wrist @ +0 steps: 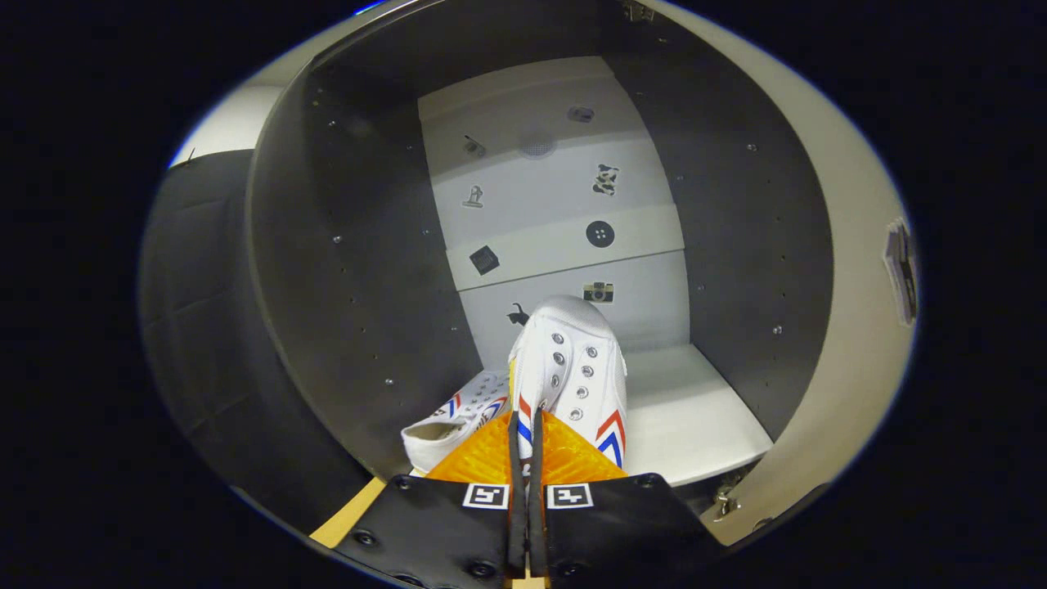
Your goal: Open the shoe cabinet door, grab the shoes and put them into the shoe cabinet, then close the shoe cabinet door.
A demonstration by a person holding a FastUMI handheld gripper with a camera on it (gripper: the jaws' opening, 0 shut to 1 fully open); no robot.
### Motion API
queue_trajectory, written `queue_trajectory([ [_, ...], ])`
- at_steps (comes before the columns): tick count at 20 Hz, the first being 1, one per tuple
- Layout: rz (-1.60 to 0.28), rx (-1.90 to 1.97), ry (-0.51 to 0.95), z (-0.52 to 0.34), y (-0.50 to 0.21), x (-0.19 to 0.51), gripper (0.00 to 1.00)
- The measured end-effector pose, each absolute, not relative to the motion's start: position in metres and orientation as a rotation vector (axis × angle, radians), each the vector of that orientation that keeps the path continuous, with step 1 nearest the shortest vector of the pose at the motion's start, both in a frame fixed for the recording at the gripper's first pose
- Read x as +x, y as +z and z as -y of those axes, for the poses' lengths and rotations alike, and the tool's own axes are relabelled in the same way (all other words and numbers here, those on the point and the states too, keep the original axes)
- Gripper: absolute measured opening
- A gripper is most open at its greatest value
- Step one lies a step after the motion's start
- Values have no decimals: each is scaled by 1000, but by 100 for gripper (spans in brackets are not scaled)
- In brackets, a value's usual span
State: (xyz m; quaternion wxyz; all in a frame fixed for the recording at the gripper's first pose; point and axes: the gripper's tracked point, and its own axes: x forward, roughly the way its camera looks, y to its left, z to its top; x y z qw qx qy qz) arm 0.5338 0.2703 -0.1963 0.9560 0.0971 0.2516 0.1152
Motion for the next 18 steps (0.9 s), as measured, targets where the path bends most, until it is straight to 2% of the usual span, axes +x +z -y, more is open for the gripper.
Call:
queue_trajectory([
  [6,-535,148,196,-268,-225,583,3],
  [15,-568,91,149,-270,-263,608,5],
  [17,-506,47,138,-270,-247,609,14],
  [18,-483,10,123,-267,-237,605,23],
])
